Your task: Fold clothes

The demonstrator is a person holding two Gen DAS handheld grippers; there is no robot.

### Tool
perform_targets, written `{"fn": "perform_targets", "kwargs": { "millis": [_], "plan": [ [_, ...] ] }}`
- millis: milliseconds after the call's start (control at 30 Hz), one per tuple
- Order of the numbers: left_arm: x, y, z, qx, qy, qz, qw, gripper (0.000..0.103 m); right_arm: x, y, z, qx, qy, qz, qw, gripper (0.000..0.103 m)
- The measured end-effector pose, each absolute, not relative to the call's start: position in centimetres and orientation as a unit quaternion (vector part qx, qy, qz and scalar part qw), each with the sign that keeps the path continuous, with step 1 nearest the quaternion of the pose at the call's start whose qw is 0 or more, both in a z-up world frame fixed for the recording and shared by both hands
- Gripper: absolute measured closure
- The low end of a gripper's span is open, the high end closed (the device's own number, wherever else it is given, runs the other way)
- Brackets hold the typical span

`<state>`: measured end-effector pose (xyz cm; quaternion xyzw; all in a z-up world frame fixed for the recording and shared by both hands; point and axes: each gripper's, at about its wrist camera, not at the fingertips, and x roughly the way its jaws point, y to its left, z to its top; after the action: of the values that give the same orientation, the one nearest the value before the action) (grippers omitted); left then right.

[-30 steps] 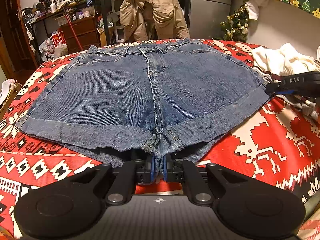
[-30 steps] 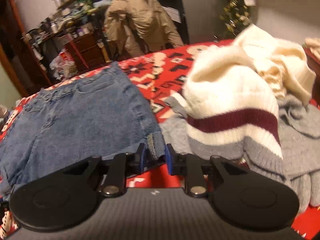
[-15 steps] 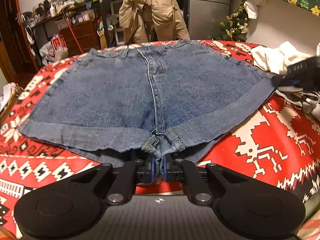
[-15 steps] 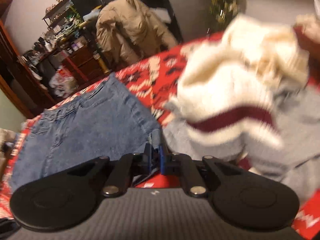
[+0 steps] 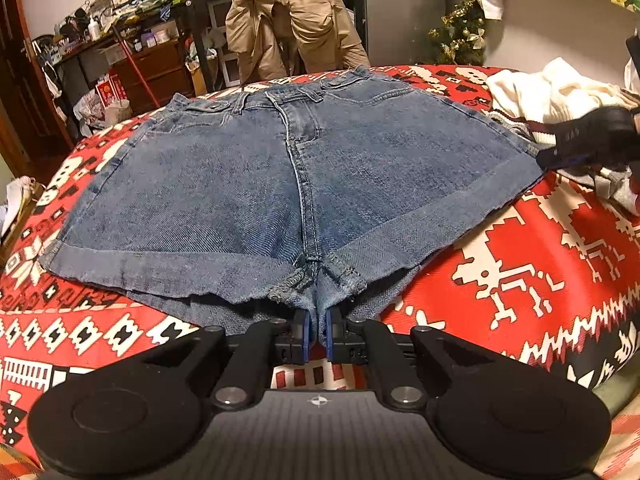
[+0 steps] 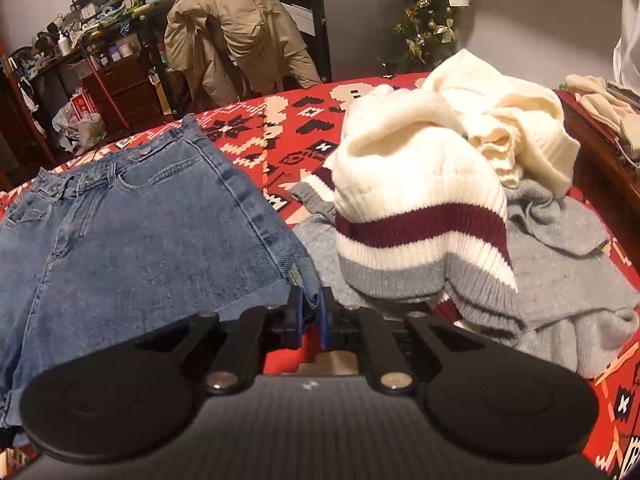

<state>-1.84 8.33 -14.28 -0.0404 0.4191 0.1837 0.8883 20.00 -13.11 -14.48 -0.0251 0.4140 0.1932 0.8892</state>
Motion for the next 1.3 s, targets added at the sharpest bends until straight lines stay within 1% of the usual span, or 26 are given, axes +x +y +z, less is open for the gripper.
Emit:
{"fn": "perform_targets", "kwargs": {
  "millis": [33, 100, 133, 200, 233, 367, 400, 567, 600, 667, 767, 900, 1033, 1200, 1300],
  "plan": [
    [-1.9, 8.5, -14.3, -0.042, 0.422, 0.18, 0.888, 0.089, 20.0, -13.0, -14.6, -0.032, 0.415, 0.19, 0.889, 0.09],
    [-2.0, 8.8, -14.2, -0.043, 0.426, 0.181, 0.886, 0.077, 19.7, -12.7, -14.7, -0.046, 0.414, 0.182, 0.891, 0.085],
    [-2.2, 9.0, -14.0, -0.048, 0.426, 0.179, 0.885, 0.075, 19.5, -12.6, -14.7, -0.053, 0.412, 0.178, 0.892, 0.085],
    [-2.7, 9.4, -13.6, -0.063, 0.43, 0.177, 0.883, 0.066, 18.9, -12.8, -14.2, -0.055, 0.407, 0.171, 0.895, 0.084],
    [-3.0, 9.6, -13.3, -0.07, 0.431, 0.176, 0.882, 0.065, 18.6, -12.9, -14.0, -0.056, 0.405, 0.168, 0.897, 0.082],
    [-4.5, 9.9, -11.5, -0.092, 0.432, 0.157, 0.883, 0.06, 16.2, -13.5, -12.1, -0.036, 0.383, 0.18, 0.905, 0.082],
    [-5.1, 10.1, -10.8, -0.093, 0.425, 0.151, 0.888, 0.057, 15.6, -13.5, -11.4, -0.028, 0.377, 0.19, 0.906, 0.082],
    [-7.3, 13.6, -7.0, -0.067, 0.381, 0.173, 0.906, 0.056, 10.7, -11.2, -9.4, -0.001, 0.351, 0.278, 0.894, 0.082],
    [-7.5, 14.8, -6.3, -0.059, 0.374, 0.174, 0.909, 0.049, 9.6, -10.4, -9.2, 0.001, 0.348, 0.3, 0.888, 0.082],
    [-7.9, 17.8, -5.3, -0.045, 0.368, 0.173, 0.912, 0.041, 7.2, -8.8, -8.8, 0.006, 0.342, 0.343, 0.875, 0.082],
    [-8.3, 23.3, -5.2, -0.048, 0.37, 0.227, 0.9, 0.041, 4.5, -5.7, -8.5, -0.003, 0.345, 0.389, 0.854, 0.082],
    [-9.4, 30.3, -7.2, -0.116, 0.379, 0.269, 0.878, 0.047, 1.1, -1.7, -9.3, -0.023, 0.351, 0.428, 0.833, 0.082],
    [-9.6, 33.7, -9.3, -0.146, 0.378, 0.291, 0.866, 0.047, -0.6, 1.2, -10.8, -0.033, 0.353, 0.437, 0.827, 0.083],
    [-9.1, 36.8, -11.9, -0.166, 0.4, 0.309, 0.847, 0.047, -1.2, 3.1, -12.9, -0.099, 0.354, 0.439, 0.82, 0.083],
    [-9.5, 38.0, -12.9, -0.205, 0.406, 0.289, 0.842, 0.047, -1.8, 3.2, -12.9, -0.113, 0.349, 0.437, 0.821, 0.081]
  ]
}}
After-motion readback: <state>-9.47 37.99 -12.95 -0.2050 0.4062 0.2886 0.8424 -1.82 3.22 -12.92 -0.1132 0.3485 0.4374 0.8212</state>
